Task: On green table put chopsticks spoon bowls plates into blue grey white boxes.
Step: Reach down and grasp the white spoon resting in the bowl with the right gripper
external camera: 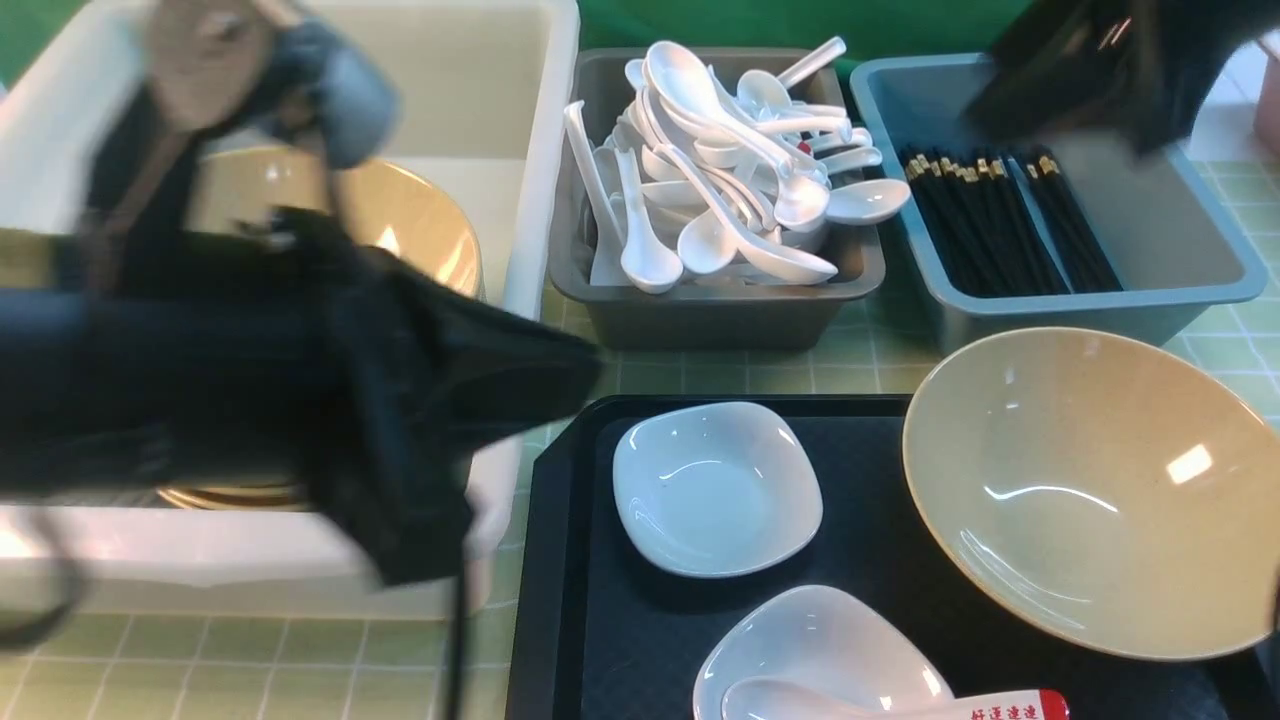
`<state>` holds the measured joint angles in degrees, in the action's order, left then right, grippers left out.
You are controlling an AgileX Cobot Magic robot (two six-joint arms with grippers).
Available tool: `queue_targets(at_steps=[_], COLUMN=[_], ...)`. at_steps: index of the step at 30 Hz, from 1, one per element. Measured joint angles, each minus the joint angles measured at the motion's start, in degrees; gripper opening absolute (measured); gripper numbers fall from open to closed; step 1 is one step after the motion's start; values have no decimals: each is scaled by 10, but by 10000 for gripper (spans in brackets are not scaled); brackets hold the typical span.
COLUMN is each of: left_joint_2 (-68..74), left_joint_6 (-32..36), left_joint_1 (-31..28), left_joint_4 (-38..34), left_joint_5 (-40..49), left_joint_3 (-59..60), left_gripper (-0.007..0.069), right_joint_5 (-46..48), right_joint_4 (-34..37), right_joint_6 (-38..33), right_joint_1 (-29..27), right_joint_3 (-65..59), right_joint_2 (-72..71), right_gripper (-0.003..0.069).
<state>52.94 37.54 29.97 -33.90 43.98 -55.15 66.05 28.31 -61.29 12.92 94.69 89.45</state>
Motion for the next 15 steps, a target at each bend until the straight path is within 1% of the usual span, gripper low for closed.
queue_targets(at_steps=[1,3,6,8,9,10,11,12,15], left_joint_2=[-11,-41,-67,-77,-77,-80,-80,-80,-80], left_joint_6=[-4,-20,-45,-63,-64,-70,-72,-72,-73], left_joint_1=[0,0,0,0,0,0,0,0,0], left_joint_4=[14,38,61,74,75,80,82,82,82], left_joint_5=[6,27,56,76,78,92,98,99,101], left_joint_3=[0,-2,-4,-4,-4,-4,-4,-4,-4], left_gripper=[-1,-1,-1,-1,-1,-1,-1,-1,-1], right_joint_5=[9,9,9,9,9,9,9,9,9], right_joint_4=[-20,-94,-191,-240,-243,-264,-275,-276,-288], right_joint_6=[19,79,133,160,163,184,199,201,238], right_joint_1=[31,100,191,240,240,270,283,288,303], right_joint_3=[-11,-48,-118,-166,-170,-196,-214,-217,-241], right_joint_2=[-2,-3,4,15,17,27,38,40,76], right_gripper=[341,341,341,342,342,342,344,345,363])
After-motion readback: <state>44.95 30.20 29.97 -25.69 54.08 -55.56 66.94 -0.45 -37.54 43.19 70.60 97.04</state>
